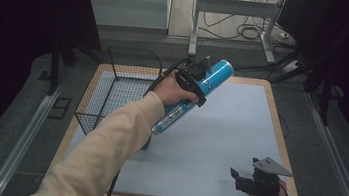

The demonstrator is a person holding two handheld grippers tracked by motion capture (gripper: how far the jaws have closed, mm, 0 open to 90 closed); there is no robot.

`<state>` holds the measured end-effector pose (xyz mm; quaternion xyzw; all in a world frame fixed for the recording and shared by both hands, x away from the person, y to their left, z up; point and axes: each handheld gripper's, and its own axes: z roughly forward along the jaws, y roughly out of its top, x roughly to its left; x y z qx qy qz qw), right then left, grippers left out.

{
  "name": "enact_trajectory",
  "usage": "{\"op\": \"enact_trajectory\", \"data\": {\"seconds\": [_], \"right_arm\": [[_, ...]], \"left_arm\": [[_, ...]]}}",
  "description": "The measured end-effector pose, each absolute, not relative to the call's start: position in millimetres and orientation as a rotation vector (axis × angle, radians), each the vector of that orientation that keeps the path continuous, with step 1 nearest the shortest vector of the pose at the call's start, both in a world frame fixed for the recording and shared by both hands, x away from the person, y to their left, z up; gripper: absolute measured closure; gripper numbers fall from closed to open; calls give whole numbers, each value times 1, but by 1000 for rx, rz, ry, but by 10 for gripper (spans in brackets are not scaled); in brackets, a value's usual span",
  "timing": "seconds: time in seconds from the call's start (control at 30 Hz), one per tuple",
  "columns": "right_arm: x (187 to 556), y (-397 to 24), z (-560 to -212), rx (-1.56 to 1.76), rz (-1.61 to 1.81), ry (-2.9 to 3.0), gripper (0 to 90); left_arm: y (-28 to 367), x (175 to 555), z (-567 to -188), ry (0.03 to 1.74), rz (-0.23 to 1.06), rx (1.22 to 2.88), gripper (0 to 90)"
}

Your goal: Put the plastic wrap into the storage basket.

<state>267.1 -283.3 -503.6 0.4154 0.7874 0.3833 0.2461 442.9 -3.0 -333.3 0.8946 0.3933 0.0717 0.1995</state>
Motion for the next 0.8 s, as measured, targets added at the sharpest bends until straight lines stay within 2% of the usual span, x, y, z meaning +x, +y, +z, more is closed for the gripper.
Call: {"op": "enact_trajectory", "data": {"seconds": [0.8], "right_arm": [[268,-285,-504,1144,1043,2144,133]], "left_arm": [[18,471,-321,1149,252,2499,314]]}}
